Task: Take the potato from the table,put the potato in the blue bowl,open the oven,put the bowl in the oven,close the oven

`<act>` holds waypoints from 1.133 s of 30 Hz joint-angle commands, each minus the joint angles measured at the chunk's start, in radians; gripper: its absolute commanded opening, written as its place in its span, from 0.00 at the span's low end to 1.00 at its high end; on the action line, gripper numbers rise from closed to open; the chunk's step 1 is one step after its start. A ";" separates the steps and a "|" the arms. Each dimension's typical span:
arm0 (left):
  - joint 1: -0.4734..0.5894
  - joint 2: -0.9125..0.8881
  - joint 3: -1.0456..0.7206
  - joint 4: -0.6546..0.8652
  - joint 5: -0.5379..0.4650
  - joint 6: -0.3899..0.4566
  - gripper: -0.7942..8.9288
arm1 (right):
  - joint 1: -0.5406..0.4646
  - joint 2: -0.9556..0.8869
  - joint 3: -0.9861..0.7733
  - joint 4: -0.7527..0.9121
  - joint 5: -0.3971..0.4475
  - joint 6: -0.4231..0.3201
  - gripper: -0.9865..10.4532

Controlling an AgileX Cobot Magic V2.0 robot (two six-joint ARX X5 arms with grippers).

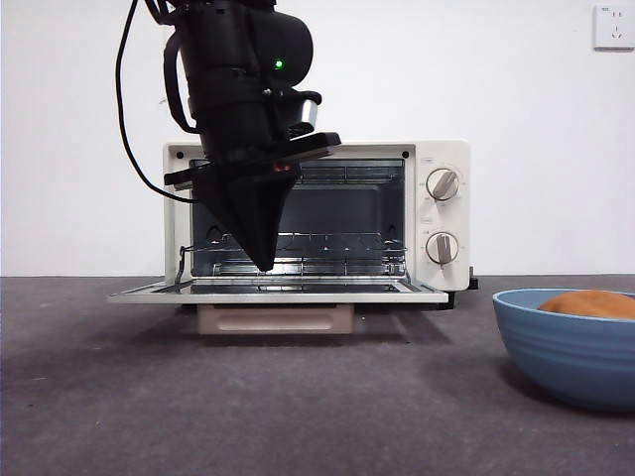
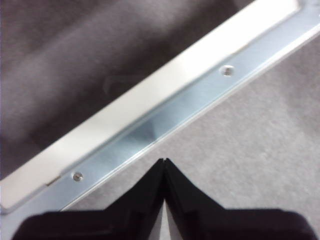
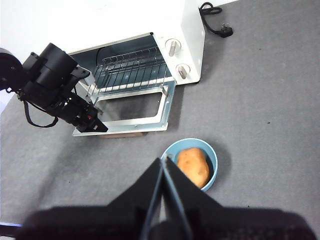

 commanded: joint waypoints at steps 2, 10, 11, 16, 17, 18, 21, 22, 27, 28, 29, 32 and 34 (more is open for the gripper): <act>-0.013 -0.006 0.001 -0.016 -0.003 0.004 0.08 | 0.001 -0.004 0.001 -0.021 0.003 -0.004 0.08; -0.039 -0.208 0.001 -0.043 -0.002 0.005 0.08 | 0.001 -0.001 -0.005 -0.021 0.002 -0.011 0.08; -0.042 -0.248 0.001 -0.048 -0.003 0.005 0.08 | 0.001 -0.001 -0.009 -0.022 -0.003 -0.033 0.08; -0.045 -0.440 0.001 -0.053 -0.003 0.004 0.08 | 0.001 0.004 -0.017 -0.022 -0.053 -0.135 0.08; -0.048 -0.478 0.001 -0.053 -0.003 0.004 0.08 | 0.001 0.008 -0.017 -0.022 -0.053 -0.122 0.08; -0.050 -0.510 0.001 -0.056 -0.003 0.003 0.08 | 0.001 0.016 -0.017 -0.022 -0.053 -0.109 0.08; -0.050 -0.609 0.001 -0.079 -0.003 0.002 0.08 | 0.001 0.048 -0.023 -0.022 -0.051 -0.077 0.08; -0.051 -0.639 0.001 -0.092 -0.004 0.002 0.08 | 0.001 0.066 -0.028 -0.023 -0.051 -0.074 0.08; -0.050 -0.755 0.001 -0.179 -0.022 0.017 0.08 | 0.001 0.177 -0.068 -0.023 -0.079 -0.072 0.09; -0.050 -0.776 0.001 -0.200 -0.029 0.023 0.08 | 0.001 0.202 -0.082 -0.023 -0.093 -0.072 0.09; -0.050 -0.794 0.001 -0.220 -0.040 0.033 0.08 | 0.001 0.225 -0.100 -0.023 -0.106 -0.072 0.09; -0.050 -0.844 0.001 -0.270 -0.072 0.046 0.08 | 0.001 0.292 -0.151 -0.023 -0.112 -0.075 0.10; -0.050 -0.886 0.000 -0.300 -0.092 0.046 0.08 | 0.000 0.360 -0.201 -0.022 -0.071 -0.075 0.29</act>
